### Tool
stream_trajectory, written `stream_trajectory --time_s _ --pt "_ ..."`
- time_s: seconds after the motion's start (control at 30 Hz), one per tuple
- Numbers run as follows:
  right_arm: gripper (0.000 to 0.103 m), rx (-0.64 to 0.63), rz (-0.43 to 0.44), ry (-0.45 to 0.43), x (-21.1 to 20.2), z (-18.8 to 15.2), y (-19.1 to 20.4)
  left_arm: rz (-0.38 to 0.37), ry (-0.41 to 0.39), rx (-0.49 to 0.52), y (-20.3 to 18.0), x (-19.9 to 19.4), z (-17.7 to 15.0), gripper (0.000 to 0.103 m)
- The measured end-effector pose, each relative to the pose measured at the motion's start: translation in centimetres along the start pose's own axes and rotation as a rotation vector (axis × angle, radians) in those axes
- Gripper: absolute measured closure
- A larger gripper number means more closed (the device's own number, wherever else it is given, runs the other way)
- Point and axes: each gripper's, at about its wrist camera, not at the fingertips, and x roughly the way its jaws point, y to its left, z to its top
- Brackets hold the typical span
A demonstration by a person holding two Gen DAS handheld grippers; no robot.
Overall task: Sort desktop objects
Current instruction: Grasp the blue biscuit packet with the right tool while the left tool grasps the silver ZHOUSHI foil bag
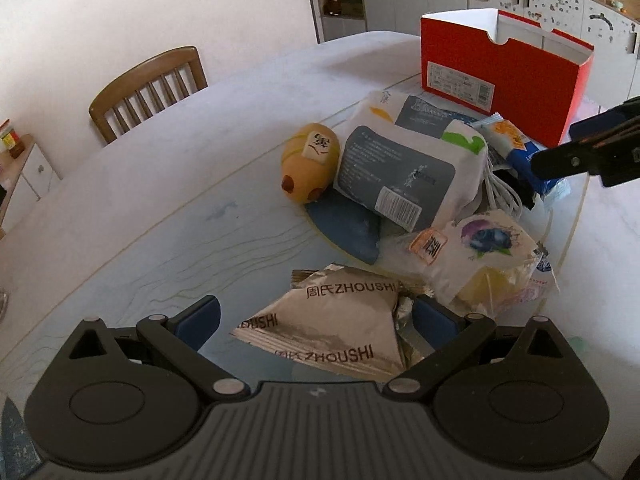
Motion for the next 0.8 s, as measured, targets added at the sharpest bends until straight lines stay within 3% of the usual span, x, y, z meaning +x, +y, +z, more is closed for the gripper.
stream_trajectory --time_s 0.37,0.77,0.8 --pt "0.032 -0.031 -0.01 0.04 2.1 0.6 0.6 -0.062 0.012 -0.031 0.6 0.7 -0.3 0.012" --pt "0.055 -0.022 -0.014 0.064 3.0 0.7 0.6 -0.053 0.015 -0.074 0.8 0.6 -0.3 0.016" --pt "0.061 -0.018 -0.014 0.065 3.0 0.8 0.6 -0.052 0.014 -0.078 0.8 0.6 -0.3 0.017"
